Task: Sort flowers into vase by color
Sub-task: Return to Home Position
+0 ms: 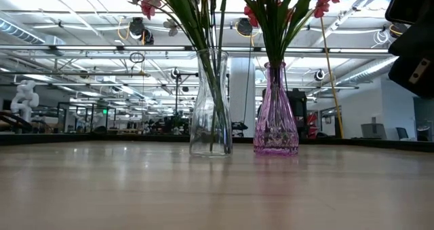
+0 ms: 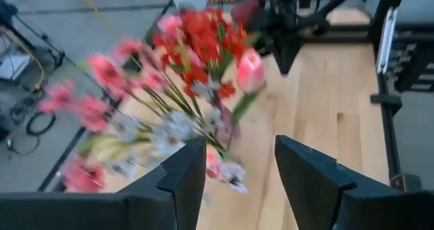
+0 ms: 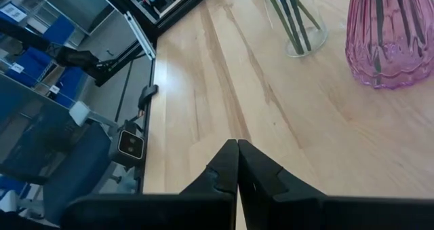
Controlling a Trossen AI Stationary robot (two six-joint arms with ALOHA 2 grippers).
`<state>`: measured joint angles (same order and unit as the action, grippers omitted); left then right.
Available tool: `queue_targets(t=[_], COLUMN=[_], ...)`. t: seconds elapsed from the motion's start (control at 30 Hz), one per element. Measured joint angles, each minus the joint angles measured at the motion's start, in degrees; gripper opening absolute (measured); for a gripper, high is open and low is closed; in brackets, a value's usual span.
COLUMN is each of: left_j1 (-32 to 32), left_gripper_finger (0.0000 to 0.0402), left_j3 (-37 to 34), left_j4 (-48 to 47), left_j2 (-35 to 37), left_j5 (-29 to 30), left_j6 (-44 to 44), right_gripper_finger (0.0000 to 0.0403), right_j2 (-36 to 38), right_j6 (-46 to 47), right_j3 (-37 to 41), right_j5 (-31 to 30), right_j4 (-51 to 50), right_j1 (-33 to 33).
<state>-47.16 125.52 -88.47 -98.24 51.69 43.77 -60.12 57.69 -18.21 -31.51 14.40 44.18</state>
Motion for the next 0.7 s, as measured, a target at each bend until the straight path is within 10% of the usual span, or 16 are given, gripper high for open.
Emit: queue_targets(t=[0.7], left_j1=[1.1], left_gripper_finger=[0.0184], left_j3=[-59.7], left_j4=[67.9], left_j2=[12.7], left_j5=[-11.7], left_j6=[-2.4], right_gripper_finger=[0.0], right_j2=[0.0], right_j6=[-0.3], right_j3=[0.0], right_j5=[-0.2], right_j4=[-0.9], right_j1=[0.0])
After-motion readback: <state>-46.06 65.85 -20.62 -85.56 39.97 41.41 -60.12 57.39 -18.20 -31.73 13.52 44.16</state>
